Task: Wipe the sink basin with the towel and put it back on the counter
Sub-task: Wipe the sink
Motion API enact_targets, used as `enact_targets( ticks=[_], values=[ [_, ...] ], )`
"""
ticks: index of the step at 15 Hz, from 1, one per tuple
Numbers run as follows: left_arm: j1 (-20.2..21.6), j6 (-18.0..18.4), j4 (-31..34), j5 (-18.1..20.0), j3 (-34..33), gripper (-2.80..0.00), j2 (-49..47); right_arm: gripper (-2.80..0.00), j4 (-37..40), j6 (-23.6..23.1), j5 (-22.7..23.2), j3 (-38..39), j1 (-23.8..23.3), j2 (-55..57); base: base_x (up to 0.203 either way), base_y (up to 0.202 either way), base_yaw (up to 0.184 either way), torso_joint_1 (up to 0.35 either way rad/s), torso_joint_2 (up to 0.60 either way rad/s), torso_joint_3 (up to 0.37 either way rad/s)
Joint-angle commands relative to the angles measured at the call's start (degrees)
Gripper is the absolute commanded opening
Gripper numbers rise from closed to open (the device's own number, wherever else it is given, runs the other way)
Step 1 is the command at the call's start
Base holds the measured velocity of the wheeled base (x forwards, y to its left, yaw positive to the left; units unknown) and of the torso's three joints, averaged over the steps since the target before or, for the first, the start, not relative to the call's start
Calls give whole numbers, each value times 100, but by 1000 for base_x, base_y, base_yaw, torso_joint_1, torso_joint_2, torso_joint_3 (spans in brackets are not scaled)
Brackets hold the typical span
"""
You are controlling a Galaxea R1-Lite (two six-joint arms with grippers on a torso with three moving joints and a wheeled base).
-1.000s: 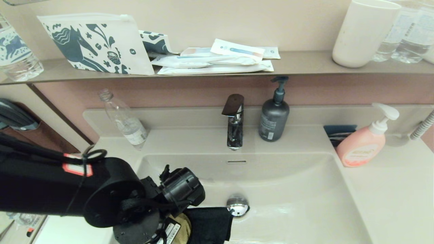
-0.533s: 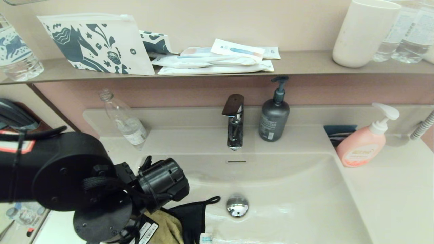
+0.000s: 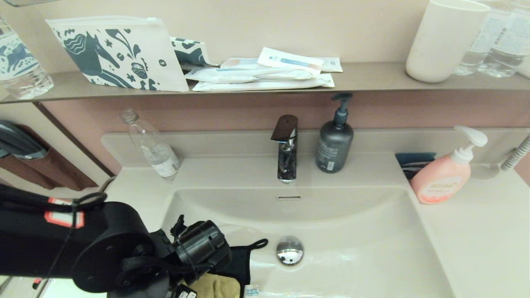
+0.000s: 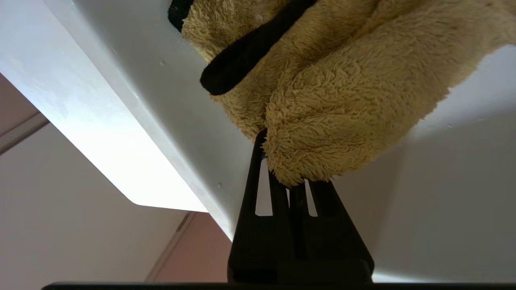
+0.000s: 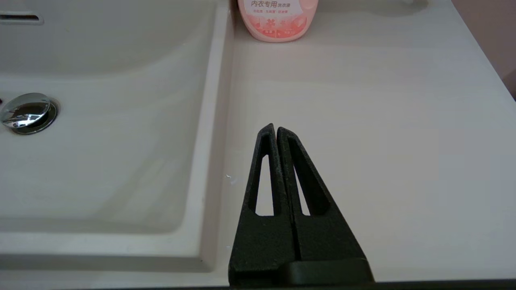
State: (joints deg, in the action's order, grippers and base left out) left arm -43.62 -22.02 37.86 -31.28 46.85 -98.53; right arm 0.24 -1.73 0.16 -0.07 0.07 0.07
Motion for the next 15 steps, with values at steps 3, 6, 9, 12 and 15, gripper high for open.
enact_targets(
  ticks=[3,6,9,12,15],
  values=[
    [174,143,-738,-15,-494,-280,-230,-280,2,-3,2,3,1,1,0,0,0,0,0,0],
    [520,715,-1309,-25,-687,-280,-227,-280,2,-3,2,5,1,1,0,0,0,0,0,0],
    [954,1424,-1518,-35,-686,-280,-170,-280,2,-3,2,3,1,1,0,0,0,0,0,0],
    [1407,2277,-2237,-27,-695,-280,-86,-280,2,-3,2,3,1,1,0,0,0,0,0,0],
    [1758,2838,-2823,-25,-687,-280,-77,-280,2,-3,2,-1,1,1,0,0,0,0,0,0]
  ],
)
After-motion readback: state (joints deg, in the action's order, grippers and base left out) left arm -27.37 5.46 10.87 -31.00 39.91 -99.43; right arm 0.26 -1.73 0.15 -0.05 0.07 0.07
